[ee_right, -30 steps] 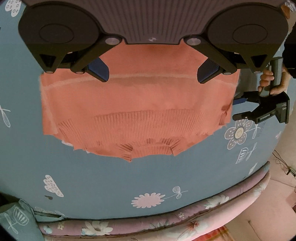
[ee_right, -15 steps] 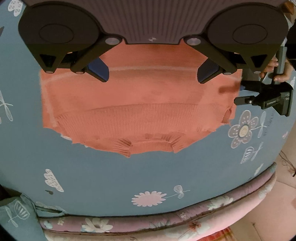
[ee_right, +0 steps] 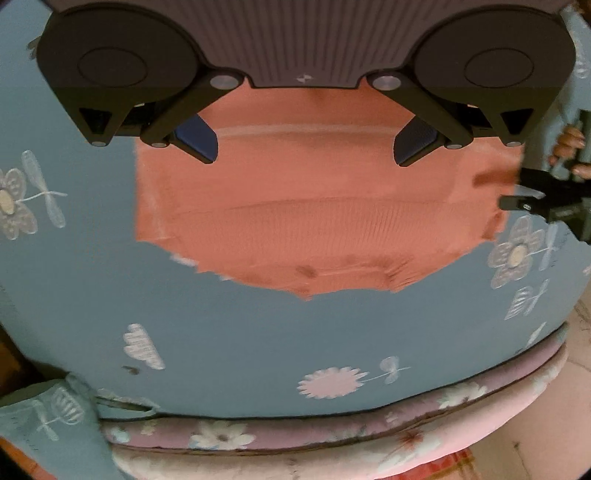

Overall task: Fold clothes
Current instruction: 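Hover both open grippers over the sweater's ribbed collar, then grasp the sweater's folded side edge with the left gripper while the right gripper grasps it too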

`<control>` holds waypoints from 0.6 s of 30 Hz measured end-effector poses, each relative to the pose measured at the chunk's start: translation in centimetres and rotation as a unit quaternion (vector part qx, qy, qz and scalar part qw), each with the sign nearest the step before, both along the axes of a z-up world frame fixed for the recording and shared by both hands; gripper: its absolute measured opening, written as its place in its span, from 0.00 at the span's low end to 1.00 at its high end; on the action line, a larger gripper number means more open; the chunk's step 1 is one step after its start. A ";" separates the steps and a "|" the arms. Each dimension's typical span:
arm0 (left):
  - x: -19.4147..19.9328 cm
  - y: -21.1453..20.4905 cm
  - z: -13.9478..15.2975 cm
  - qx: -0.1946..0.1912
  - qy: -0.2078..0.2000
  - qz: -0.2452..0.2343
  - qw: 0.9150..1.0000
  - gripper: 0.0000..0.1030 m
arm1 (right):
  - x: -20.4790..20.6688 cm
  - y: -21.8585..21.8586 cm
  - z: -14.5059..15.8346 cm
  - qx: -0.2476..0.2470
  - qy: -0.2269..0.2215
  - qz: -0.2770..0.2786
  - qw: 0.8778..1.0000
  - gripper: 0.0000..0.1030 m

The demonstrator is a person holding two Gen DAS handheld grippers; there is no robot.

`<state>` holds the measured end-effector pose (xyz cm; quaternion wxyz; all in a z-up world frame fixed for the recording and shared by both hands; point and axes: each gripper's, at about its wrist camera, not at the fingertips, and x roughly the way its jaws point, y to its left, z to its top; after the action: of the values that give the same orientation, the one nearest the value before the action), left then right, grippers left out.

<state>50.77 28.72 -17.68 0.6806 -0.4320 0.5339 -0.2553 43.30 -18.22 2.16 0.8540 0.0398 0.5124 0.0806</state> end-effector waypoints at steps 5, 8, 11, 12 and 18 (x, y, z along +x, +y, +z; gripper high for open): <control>0.9 -2.3 1.5 0.115 -0.027 -0.015 0.993 0.31 | 2.6 -7.1 -2.7 0.010 -0.025 -0.040 0.999 1.00; 0.2 -1.6 1.3 0.118 0.012 0.023 0.993 0.25 | 4.5 -12.0 -5.8 0.065 -0.010 -0.072 0.995 1.00; 0.4 -2.6 2.0 0.150 0.007 0.018 0.988 0.25 | 6.5 -16.1 -9.6 0.144 0.017 -0.086 0.986 1.00; 0.5 -3.1 2.3 0.166 0.004 0.013 0.986 0.26 | 7.1 -17.1 -10.9 0.171 0.027 -0.091 0.981 1.00; 0.4 -3.9 3.0 0.201 0.011 0.017 0.979 0.28 | 9.8 -21.3 -16.5 0.293 0.045 -0.100 0.950 1.00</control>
<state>51.17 24.86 -14.66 0.7517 -0.2980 0.5747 -0.1260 53.13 -39.48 -14.34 0.7842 0.3433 0.4976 0.1398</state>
